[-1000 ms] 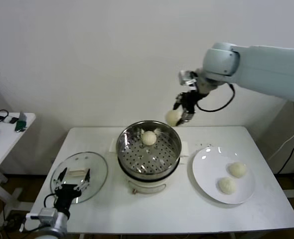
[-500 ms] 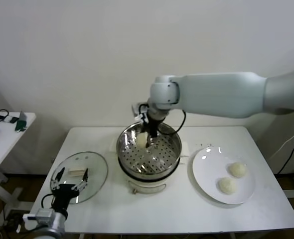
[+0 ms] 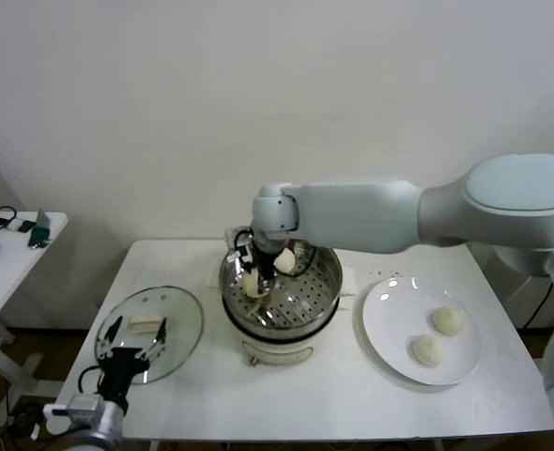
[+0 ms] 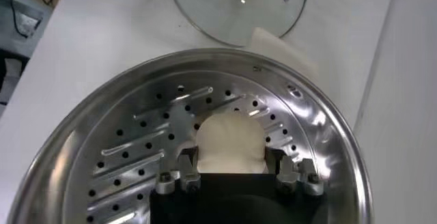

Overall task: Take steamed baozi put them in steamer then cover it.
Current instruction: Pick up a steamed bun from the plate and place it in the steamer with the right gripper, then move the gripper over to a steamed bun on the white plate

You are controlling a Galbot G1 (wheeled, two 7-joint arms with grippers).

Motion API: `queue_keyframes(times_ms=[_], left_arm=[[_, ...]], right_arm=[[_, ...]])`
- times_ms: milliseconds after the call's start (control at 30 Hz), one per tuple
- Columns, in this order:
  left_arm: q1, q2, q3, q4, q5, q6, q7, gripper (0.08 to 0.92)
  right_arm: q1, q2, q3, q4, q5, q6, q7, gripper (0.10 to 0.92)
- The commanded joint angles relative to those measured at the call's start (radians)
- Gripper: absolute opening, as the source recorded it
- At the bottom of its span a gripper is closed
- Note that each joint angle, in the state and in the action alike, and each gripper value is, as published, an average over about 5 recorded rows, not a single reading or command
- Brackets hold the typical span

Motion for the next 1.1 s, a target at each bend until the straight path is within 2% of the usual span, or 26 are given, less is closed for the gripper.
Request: queue_keyframes(times_ms=[33,233,467,600,867,1100], left_arm=[[-0.002,0.000,0.001,0.000,0.001,0.003,0.001,0.823],[-0.004,0.000,0.001,-0.005,0.003,0.007,0.003,0.823],[-0.004,-0.003,0.001,-0.015,0.007,0.014,0.005,0.823],[-0.008,-0.006,0.003,-0.017,0.008,0.018,0.006,0.823],[-0.016,-0.019,0.013,-0.015,0.020,0.023,0.007,0.823],[-0.015,-0.032,0.011,-0.021,0.031,0.026,0.009,0.823]], right_arm=[[-0.051,0.021,0.022,-0.042,-0.031,0.000,0.011,0.679],[0.087,-0.067,0.016,0.020,0.018,0.077,-0.063,0.808],[0.402,-0.292,-0.136,0.096,0.131,0.231,-0.288,0.823],[0.552,-0.462,-0.293,0.200,0.139,0.279,-0.347,0.823],[0.562,-0.802,-0.547,0.404,-0.091,0.256,-0.263,0.823],[0.305,-0.955,-0.442,0.428,-0.237,0.192,-0.181,0.823]])
